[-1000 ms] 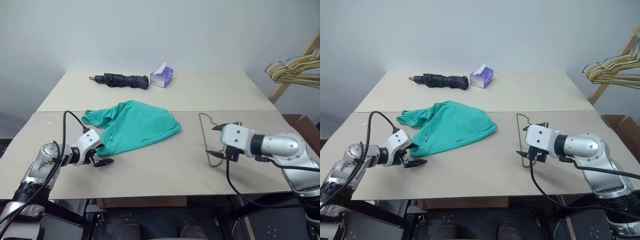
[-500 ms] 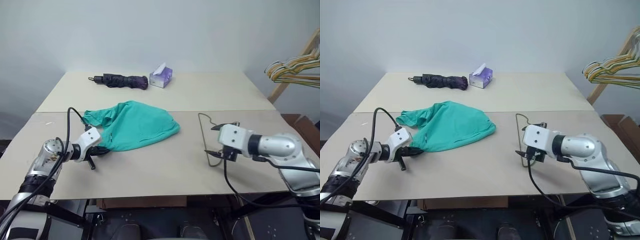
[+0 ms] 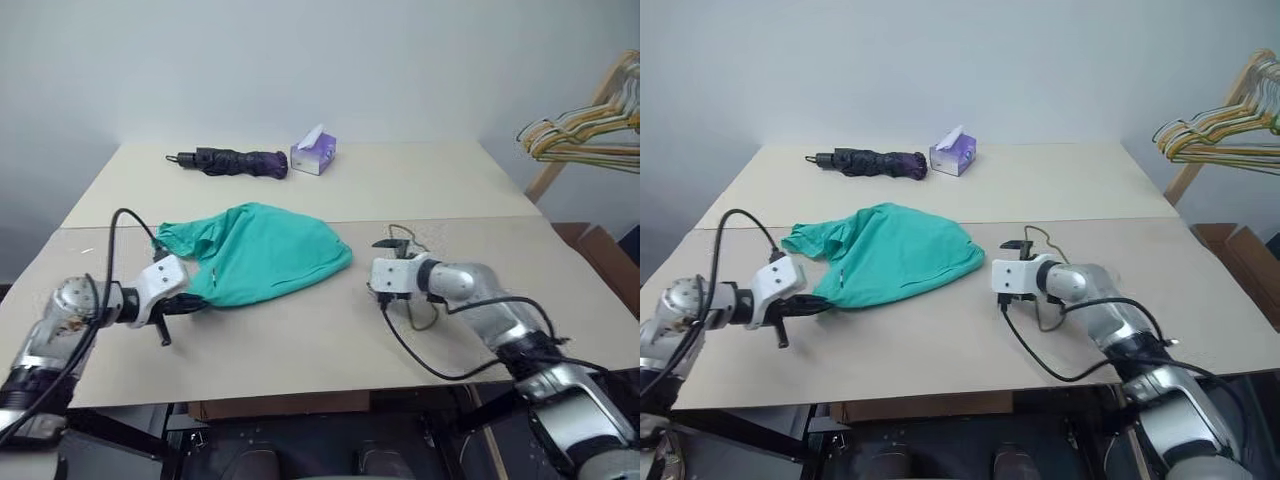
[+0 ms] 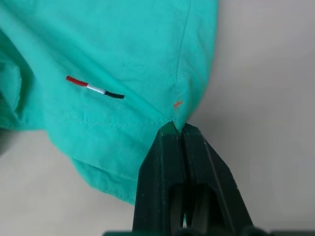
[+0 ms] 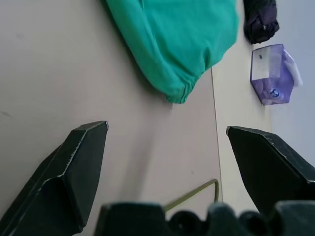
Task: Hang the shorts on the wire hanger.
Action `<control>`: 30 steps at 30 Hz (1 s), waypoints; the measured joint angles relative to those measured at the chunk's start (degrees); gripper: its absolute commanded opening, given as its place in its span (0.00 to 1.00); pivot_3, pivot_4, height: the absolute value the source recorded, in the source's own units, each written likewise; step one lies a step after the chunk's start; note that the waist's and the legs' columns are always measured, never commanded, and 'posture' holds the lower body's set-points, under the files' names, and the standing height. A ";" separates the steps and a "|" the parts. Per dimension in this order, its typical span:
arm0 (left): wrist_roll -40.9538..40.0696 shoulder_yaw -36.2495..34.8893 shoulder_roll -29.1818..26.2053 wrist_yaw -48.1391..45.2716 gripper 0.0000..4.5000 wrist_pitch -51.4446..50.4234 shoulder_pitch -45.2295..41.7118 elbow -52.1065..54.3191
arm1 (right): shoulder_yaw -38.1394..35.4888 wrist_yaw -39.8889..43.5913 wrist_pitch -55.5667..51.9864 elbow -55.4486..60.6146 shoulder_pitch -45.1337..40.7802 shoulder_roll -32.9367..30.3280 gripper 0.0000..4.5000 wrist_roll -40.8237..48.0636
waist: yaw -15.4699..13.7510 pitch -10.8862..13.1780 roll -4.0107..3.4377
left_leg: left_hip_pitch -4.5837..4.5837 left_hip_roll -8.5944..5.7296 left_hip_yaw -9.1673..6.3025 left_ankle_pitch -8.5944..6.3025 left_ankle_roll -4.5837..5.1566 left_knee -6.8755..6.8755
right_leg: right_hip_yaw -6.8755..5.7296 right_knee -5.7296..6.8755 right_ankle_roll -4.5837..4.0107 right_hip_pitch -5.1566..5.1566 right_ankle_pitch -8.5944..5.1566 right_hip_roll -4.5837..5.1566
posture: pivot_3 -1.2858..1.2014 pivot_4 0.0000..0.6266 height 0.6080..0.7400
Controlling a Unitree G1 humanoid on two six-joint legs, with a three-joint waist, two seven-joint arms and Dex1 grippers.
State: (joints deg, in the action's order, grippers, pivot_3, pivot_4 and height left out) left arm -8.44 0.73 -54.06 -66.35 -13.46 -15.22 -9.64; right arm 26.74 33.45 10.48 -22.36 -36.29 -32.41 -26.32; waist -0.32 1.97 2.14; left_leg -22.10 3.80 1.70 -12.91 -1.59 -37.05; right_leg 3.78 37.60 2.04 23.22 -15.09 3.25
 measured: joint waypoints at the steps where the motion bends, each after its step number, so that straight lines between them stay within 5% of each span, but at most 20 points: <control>1: -0.94 -0.85 -0.70 -0.54 0.00 -1.14 0.83 1.59 | 0.61 -1.13 1.20 -2.31 -1.14 1.28 1.00 -0.96 | -0.07 0.00 0.00 | -0.01 0.01 0.00 0.00 0.00 0.01 | 0.00 0.01 0.00 0.02 0.00 -0.01 | 0.57 0.00 1.00; 11: -5.43 -6.45 -5.07 -2.26 0.00 -7.19 6.19 11.20 | 4.32 -12.90 8.27 -18.16 -7.67 9.13 1.00 -8.11 | -0.38 0.00 0.01 | 0.07 0.01 0.00 0.00 0.00 0.03 | 0.00 0.05 -0.02 -0.03 0.00 0.00 | 0.59 0.00 1.00; 25: -5.66 -7.08 -6.45 -3.09 0.00 -7.91 7.63 12.22 | 4.44 -17.93 11.47 -25.37 -9.11 11.04 0.01 -9.82 | -0.35 0.00 0.00 | 0.07 0.01 0.00 0.00 0.00 0.06 | 0.01 0.06 -0.03 -0.01 0.00 -0.01 | 0.58 0.00 1.00; 30: -5.37 -6.21 -6.45 -3.09 0.00 -7.88 6.64 11.59 | 4.45 -17.87 12.01 -24.90 -9.08 10.71 0.00 -10.63 | -0.34 0.00 0.00 | 0.07 0.01 0.00 0.00 0.00 0.06 | 0.01 0.06 -0.03 -0.01 0.00 -0.01 | 0.58 0.00 1.00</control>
State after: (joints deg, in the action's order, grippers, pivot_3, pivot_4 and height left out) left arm -13.80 -5.48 -60.50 -69.43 -21.34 -8.58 1.95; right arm 31.20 15.58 22.50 -47.26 -45.37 -21.70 -36.96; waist -0.67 1.97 2.15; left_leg -22.03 3.81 1.70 -12.91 -1.60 -36.99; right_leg 3.80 37.66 2.00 23.21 -15.09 3.23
